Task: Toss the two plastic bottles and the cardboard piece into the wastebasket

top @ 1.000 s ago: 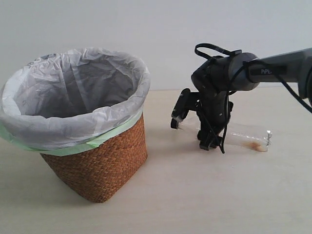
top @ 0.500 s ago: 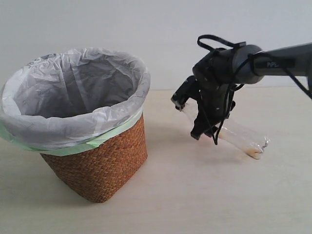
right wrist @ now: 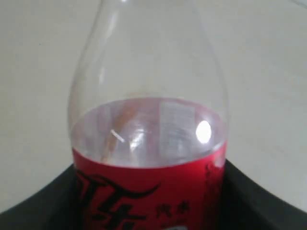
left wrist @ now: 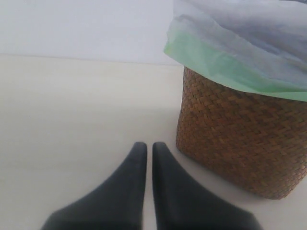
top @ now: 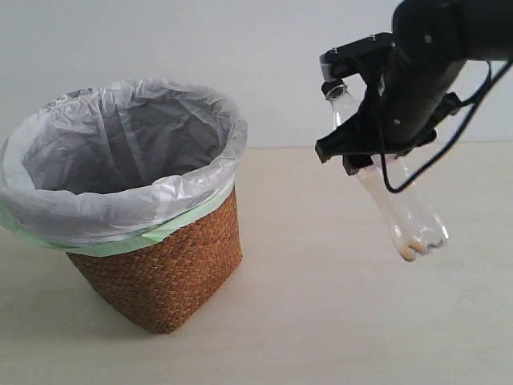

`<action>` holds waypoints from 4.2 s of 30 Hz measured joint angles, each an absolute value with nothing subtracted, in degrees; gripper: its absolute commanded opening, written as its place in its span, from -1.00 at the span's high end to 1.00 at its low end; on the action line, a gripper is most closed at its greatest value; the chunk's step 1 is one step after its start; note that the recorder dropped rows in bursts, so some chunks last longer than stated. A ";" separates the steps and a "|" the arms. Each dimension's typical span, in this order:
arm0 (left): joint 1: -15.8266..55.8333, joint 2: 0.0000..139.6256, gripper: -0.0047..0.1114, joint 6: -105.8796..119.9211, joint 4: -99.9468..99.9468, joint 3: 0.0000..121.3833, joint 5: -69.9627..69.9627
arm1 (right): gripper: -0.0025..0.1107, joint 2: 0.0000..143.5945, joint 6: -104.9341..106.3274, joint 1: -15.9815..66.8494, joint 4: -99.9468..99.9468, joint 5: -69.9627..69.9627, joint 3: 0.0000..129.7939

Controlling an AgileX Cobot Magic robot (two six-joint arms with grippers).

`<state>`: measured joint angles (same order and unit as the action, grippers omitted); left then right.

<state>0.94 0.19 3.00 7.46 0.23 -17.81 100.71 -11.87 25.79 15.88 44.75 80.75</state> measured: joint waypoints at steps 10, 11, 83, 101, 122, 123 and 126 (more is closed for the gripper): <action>0.94 0.19 0.85 3.00 7.46 0.23 -17.81 | 0.84 88.47 -20.53 25.79 16.39 40.16 61.47; 0.94 0.19 0.85 3.00 7.46 0.23 -17.81 | 0.84 87.49 -21.94 25.79 17.19 40.84 61.36; 0.94 0.19 0.85 3.00 7.46 0.23 -17.81 | 0.93 75.74 -45.22 53.77 35.31 42.84 64.29; 0.94 0.19 0.85 3.00 7.46 0.23 -17.81 | 0.93 41.67 -72.66 54.23 57.06 24.75 23.35; 0.94 0.19 0.85 3.00 7.46 0.23 -17.81 | 0.93 40.80 -75.63 54.23 51.38 28.10 22.74; 0.94 0.19 0.85 3.00 7.46 0.23 -17.81 | 0.93 40.80 -75.63 54.23 51.38 28.10 22.74; 0.94 0.19 0.85 3.00 7.46 0.23 -17.81 | 0.93 40.55 -75.63 53.79 51.38 27.67 22.74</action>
